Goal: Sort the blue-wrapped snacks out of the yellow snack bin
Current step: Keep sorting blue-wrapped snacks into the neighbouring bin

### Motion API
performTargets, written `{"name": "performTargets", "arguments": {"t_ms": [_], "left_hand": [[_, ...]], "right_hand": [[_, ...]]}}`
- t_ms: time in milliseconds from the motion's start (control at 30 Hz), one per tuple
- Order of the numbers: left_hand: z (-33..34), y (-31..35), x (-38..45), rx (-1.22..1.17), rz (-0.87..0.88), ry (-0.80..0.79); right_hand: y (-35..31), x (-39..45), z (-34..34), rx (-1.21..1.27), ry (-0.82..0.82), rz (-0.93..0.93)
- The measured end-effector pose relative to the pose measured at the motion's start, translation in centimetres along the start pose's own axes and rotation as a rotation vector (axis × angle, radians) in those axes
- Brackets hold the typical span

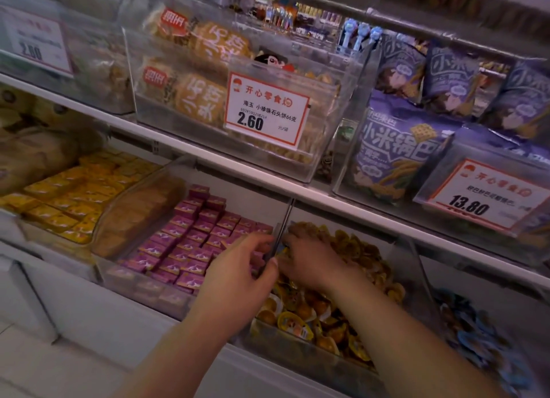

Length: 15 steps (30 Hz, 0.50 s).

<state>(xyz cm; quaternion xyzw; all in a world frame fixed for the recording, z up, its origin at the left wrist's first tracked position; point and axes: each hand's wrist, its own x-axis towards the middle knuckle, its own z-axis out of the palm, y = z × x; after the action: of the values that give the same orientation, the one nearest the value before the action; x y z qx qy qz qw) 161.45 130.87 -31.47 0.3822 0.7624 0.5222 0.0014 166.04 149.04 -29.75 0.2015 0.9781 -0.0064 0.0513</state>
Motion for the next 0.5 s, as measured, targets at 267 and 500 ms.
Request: {"name": "performTargets", "arguments": {"t_ms": [267, 500], "left_hand": [[-0.5, -0.1, 0.1, -0.031, -0.001, -0.007], [0.0, 0.4, -0.1, 0.090, 0.062, 0.054]], "right_hand": [[6.3, -2.4, -1.0, 0.110, -0.073, 0.051], [9.1, -5.4, -2.9, 0.249, -0.151, 0.120]]}}
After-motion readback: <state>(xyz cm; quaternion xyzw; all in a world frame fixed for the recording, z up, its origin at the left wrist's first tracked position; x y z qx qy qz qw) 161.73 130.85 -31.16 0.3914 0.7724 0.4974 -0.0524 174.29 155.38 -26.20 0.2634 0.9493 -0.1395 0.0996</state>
